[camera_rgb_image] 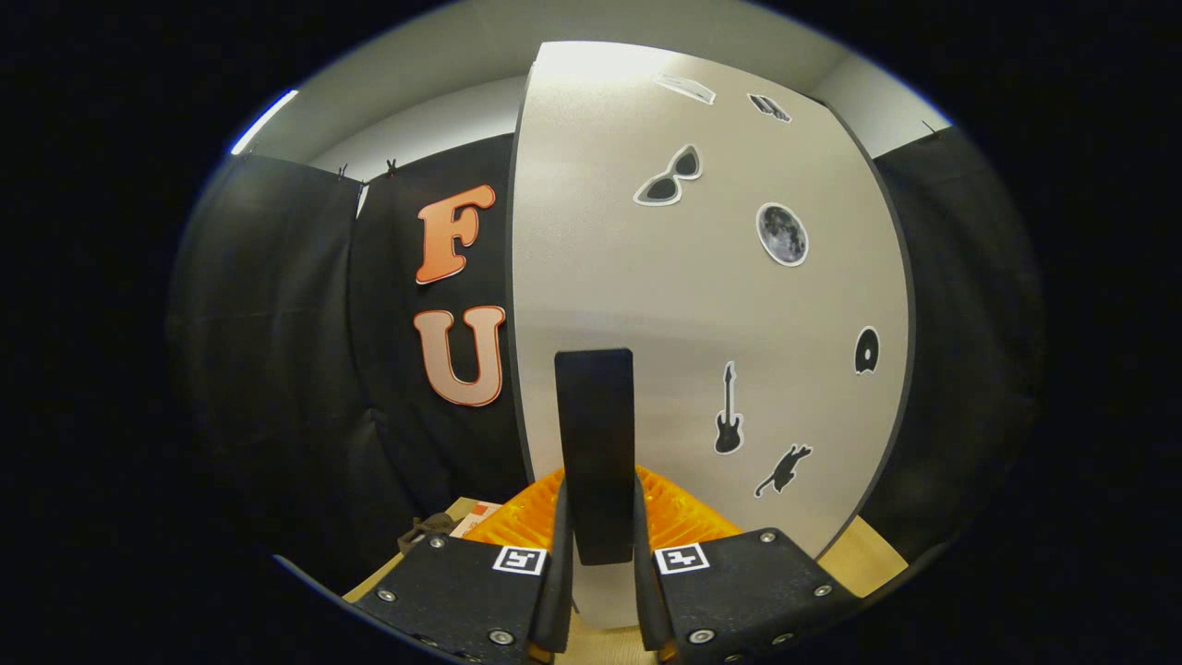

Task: Open the shoe cabinet door, grab the shoes and put them into the shoe cabinet, then close the shoe cabinet door.

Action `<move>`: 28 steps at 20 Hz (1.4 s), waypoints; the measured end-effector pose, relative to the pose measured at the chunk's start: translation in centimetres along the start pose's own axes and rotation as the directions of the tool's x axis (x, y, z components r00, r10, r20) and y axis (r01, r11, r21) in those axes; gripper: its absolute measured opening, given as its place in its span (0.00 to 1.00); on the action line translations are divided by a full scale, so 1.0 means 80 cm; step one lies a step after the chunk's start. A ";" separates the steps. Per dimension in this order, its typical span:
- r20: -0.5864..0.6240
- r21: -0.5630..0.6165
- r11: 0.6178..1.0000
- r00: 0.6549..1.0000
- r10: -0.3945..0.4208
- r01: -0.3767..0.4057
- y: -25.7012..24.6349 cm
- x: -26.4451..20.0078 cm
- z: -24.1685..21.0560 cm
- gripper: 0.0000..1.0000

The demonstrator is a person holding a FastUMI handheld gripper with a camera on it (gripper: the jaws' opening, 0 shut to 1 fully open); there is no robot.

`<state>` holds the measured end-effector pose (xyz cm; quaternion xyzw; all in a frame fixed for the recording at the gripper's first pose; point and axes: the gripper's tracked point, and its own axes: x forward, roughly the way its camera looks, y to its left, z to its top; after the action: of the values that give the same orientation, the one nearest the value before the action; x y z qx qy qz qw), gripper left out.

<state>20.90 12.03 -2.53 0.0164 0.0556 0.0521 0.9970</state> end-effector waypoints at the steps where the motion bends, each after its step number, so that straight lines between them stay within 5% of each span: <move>1: -0.002 0.002 1.000 1.000 -0.003 0.003 -0.003 -0.006 0.000 0.29; 28: -0.021 0.037 0.955 0.956 -0.294 0.294 -0.143 -0.134 -0.008 0.13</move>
<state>11.41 -0.44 -2.46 0.0275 0.0659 -0.0977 0.9927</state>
